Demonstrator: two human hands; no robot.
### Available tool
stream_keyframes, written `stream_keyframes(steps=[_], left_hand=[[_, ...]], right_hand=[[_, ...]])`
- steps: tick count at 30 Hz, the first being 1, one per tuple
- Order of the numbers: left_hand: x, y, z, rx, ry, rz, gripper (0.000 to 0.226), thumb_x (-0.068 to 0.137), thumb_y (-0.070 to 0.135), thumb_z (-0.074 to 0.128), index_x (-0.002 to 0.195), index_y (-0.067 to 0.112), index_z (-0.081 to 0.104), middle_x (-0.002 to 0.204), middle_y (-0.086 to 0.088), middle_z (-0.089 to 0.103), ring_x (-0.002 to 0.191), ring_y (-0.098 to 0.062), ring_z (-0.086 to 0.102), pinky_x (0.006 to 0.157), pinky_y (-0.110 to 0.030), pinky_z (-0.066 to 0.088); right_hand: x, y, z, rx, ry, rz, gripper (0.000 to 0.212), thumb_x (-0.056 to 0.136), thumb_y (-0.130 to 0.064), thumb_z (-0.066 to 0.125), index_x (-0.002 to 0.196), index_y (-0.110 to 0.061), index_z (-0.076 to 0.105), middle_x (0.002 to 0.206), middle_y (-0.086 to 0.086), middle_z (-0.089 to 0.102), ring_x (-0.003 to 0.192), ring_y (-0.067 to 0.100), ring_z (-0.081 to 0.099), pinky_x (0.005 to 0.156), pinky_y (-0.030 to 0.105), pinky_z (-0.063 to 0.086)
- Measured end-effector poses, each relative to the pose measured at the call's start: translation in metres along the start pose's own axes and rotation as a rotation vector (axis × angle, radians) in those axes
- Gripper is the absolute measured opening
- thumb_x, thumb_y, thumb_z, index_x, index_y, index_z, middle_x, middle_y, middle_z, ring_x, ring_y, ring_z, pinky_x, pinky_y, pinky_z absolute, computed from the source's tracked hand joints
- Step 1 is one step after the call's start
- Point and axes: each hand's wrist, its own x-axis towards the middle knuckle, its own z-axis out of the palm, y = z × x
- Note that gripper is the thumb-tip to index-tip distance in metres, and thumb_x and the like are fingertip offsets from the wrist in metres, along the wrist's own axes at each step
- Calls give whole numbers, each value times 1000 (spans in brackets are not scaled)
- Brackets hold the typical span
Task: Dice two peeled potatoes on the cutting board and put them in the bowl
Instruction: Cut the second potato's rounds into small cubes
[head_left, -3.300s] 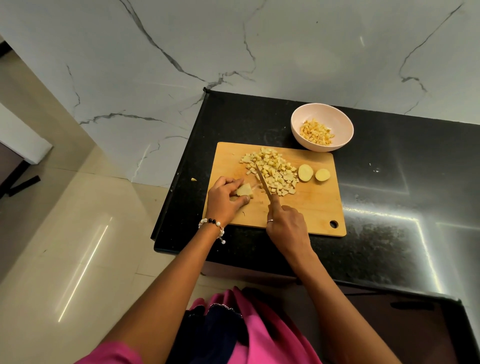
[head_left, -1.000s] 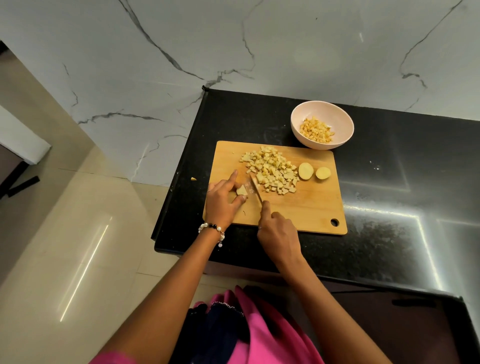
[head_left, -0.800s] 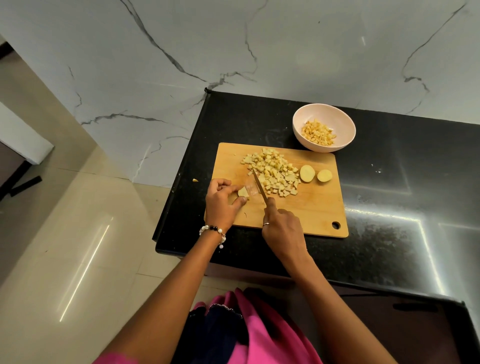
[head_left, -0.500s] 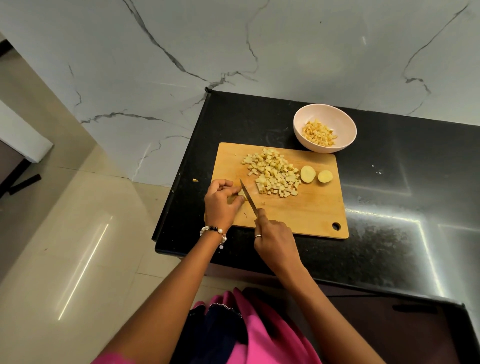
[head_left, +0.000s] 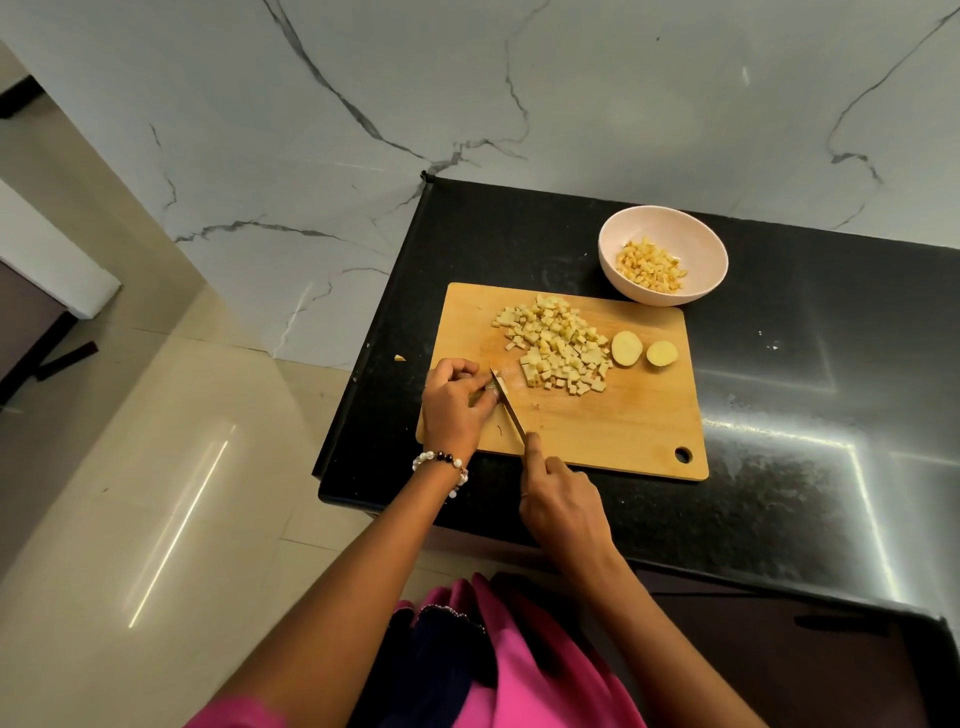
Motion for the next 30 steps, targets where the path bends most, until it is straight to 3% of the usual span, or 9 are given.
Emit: stream_keyframes(steps=[3, 7, 10, 12, 17, 22, 26, 30], left_hand=[[1, 0, -1, -7, -14, -16, 27, 77, 13, 76, 102, 4, 72, 106, -6, 59, 96, -6, 43, 81, -8, 31], [3, -2, -4, -46, -46, -27, 28, 75, 14, 77, 102, 8, 73, 105, -2, 59, 98, -9, 52, 83, -13, 41], [4, -3, -8, -79, -47, -58, 25, 81, 11, 71, 106, 8, 71, 108, -2, 61, 98, -8, 53, 76, 2, 37], [4, -4, -10, -119, -4, -82, 23, 88, 9, 63, 110, 7, 69, 111, -4, 62, 99, -8, 55, 76, 4, 37], [3, -7, -8, -328, 120, -209, 32, 95, 0, 46, 122, 6, 61, 114, -5, 63, 100, -9, 62, 87, -21, 52], [2, -2, -5, -307, 106, -161, 36, 95, -3, 44, 126, 6, 58, 118, -7, 62, 104, -7, 60, 91, -21, 51], [1, -4, -2, -230, 88, -118, 37, 94, 0, 46, 127, 11, 59, 117, -2, 64, 109, -12, 60, 93, -31, 51], [0, -4, -1, -141, 70, -86, 38, 93, 1, 47, 127, 13, 59, 117, -1, 64, 110, -15, 56, 91, -25, 48]], right_hand=[[-4, 5, -3, 50, 8, 11, 52, 79, -4, 63, 129, 1, 50, 65, 14, 59, 42, 35, 51, 41, 29, 23], [8, 5, -4, 55, 49, 19, 50, 72, -5, 74, 119, 2, 58, 52, 9, 53, 32, 28, 42, 39, 25, 16], [14, 6, -6, 142, 87, -12, 44, 83, -8, 64, 125, 3, 55, 54, 13, 55, 37, 31, 44, 39, 28, 21], [15, 7, -8, 196, 121, -36, 41, 90, -12, 55, 128, 3, 52, 57, 15, 57, 42, 33, 46, 41, 31, 24], [10, 8, -7, 170, -1, -104, 48, 99, -23, 36, 146, -12, 30, 82, 12, 61, 67, 34, 55, 53, 36, 36], [17, 25, -16, 3, -23, -80, 54, 99, -23, 35, 150, -17, 19, 97, 11, 60, 71, 32, 56, 55, 34, 37], [37, 44, -27, -17, -44, -37, 52, 97, -26, 36, 147, -21, 22, 99, 9, 59, 78, 33, 58, 56, 34, 39], [50, 48, -29, -44, -42, -51, 53, 97, -25, 37, 148, -22, 22, 98, 10, 59, 78, 32, 58, 56, 33, 37]])
